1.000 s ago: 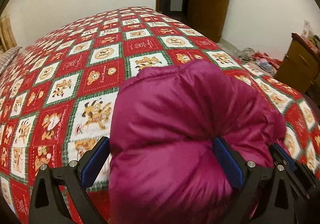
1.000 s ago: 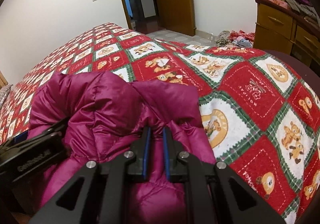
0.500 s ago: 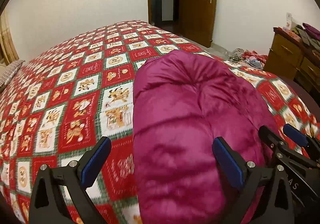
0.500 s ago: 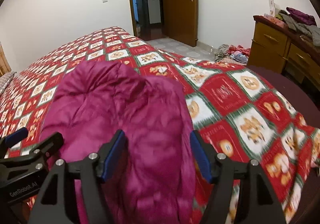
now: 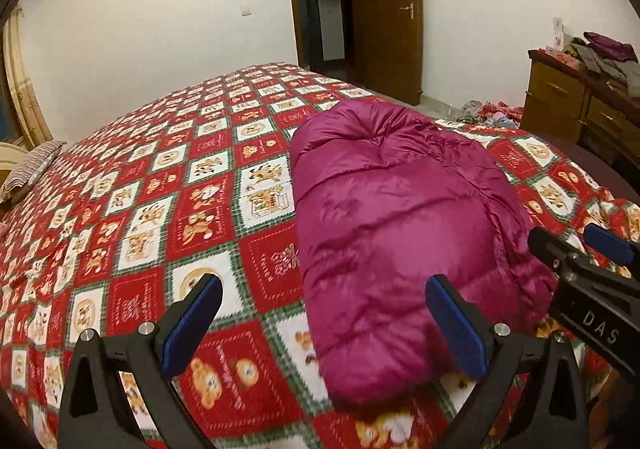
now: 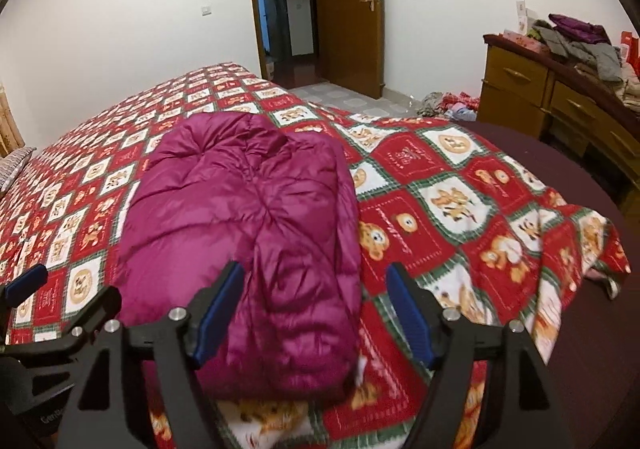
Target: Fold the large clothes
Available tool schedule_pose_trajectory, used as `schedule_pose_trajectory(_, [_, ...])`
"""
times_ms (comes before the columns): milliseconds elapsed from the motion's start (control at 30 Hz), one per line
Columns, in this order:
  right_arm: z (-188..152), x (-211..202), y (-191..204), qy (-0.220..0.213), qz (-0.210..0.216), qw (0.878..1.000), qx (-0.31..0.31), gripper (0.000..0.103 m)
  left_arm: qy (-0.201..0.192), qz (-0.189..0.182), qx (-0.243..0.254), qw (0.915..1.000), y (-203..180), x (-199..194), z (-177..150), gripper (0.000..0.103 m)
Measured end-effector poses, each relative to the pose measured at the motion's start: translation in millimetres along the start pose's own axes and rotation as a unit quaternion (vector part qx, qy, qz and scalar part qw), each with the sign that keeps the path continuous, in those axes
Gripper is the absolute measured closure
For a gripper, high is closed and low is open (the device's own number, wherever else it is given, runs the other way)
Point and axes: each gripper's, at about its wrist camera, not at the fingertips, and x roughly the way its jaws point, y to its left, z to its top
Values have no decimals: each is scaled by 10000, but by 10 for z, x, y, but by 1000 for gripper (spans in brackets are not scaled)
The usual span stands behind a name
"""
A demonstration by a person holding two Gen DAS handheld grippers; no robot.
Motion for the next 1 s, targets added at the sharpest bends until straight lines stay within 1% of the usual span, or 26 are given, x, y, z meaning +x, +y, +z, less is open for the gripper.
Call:
schedule_pose_trajectory(67, [-54,-82,32,-28,14,10000,-26,23,-57,63,-41,10000,19,-108,-56,1])
schedule_pose_trajectory(200, [-134,-269,49,-131,12,9999,-52,20,-268,69,-20,9996,60,-318,-155,1])
schedule_pose_trajectory(267, [-162,-387,35,-220,11,9998,-27,15,-360,99,-38,9993,74,-416,-191,1])
schedule_pose_trajectory(333, [-176,-498,23,-317,13,9995,-4,13,-501,98,-90,9987,94,-529,-231,1])
schedule_pose_trajectory(433, [-188,-633,33,-410,-1,9992,-25,10,-585,102,-125,9982,106,-645,-252,1])
schedule_pose_trajectory(533, [-194,-794,34,-533,-16,9986,-34,9,-730,54,-171,9972,101,-803,-268,1])
schedule_pose_trajectory(633, [-213,-977,40,-713,-63,9974,-74,4,-894,59,-240,9957,110,-979,-260,1])
schedule_pose_trajectory(833, [-242,-1327,-4,-1070,-26,9943,-27,0,-1162,-17,-433,9923,160,-1281,-260,1])
schedule_pose_trajectory(1000, [-261,-1602,11,-1401,-52,9901,-85,0,-1453,36,-467,9883,168,-1548,-274,1])
